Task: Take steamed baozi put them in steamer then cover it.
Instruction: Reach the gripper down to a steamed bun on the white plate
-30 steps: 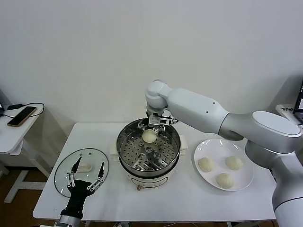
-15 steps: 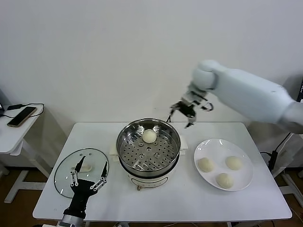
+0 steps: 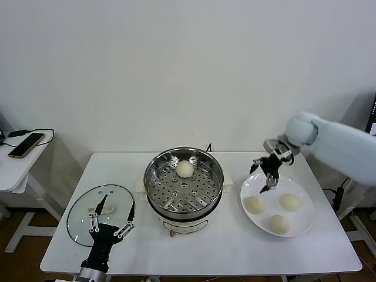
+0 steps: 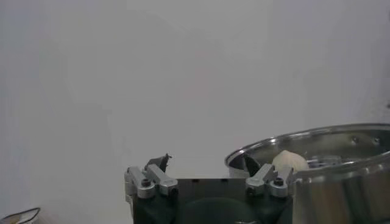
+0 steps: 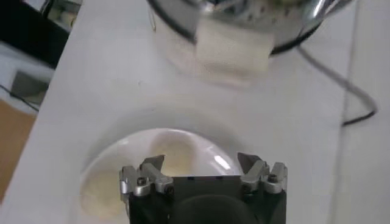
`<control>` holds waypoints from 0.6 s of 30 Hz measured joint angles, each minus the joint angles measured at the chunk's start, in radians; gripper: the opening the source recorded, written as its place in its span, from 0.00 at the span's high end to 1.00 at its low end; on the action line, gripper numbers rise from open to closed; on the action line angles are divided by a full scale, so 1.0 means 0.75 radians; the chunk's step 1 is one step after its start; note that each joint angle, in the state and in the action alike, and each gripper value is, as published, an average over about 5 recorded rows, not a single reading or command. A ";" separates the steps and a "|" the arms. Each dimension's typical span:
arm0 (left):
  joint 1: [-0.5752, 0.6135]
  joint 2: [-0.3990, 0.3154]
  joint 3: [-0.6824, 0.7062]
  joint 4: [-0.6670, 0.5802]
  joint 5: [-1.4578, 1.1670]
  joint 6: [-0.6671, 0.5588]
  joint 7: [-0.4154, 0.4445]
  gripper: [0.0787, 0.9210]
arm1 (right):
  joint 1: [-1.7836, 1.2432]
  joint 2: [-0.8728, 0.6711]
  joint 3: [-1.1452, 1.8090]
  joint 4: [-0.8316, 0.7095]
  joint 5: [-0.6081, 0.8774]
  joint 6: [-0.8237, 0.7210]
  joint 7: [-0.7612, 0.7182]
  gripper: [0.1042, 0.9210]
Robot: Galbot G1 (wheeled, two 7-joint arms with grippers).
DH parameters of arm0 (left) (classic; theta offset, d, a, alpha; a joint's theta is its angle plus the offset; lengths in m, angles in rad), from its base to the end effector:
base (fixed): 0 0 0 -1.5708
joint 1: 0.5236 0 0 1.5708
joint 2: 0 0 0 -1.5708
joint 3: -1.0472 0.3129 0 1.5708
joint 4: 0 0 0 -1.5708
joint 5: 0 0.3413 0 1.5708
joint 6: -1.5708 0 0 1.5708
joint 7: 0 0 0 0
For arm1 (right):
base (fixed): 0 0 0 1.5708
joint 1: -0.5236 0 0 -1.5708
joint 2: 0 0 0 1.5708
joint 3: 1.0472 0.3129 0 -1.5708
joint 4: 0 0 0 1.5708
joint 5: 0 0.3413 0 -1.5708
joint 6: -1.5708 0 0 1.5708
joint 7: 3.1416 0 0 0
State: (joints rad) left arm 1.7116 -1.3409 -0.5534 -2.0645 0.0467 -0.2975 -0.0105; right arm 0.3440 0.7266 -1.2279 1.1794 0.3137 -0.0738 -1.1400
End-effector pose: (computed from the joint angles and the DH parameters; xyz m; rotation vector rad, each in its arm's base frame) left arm 0.1470 0.0432 -0.2995 0.1972 2.9819 0.3549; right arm 0.5077 -0.1250 -0.1498 1.5097 -1.3529 1.2186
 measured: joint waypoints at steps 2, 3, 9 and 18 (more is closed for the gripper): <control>0.000 0.000 -0.003 0.004 0.000 -0.001 0.000 0.12 | -0.036 0.002 0.010 -0.017 0.002 -0.013 0.013 0.12; 0.000 0.001 -0.004 0.006 0.000 -0.001 0.000 0.12 | -0.053 0.004 0.014 -0.025 0.003 -0.019 0.019 0.12; -0.005 0.001 -0.003 0.019 0.000 -0.004 0.000 0.12 | -0.128 0.028 0.031 -0.069 -0.002 -0.042 0.050 0.12; -0.006 0.000 -0.004 0.030 0.000 -0.008 -0.002 0.12 | -0.194 0.074 0.055 -0.129 -0.027 -0.055 0.082 0.12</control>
State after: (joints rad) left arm 1.7071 -1.3411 -0.5560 -2.0421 0.0471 -0.3038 -0.0118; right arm 0.1984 0.7818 -1.1870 1.0830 0.2932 -0.1152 -1.0787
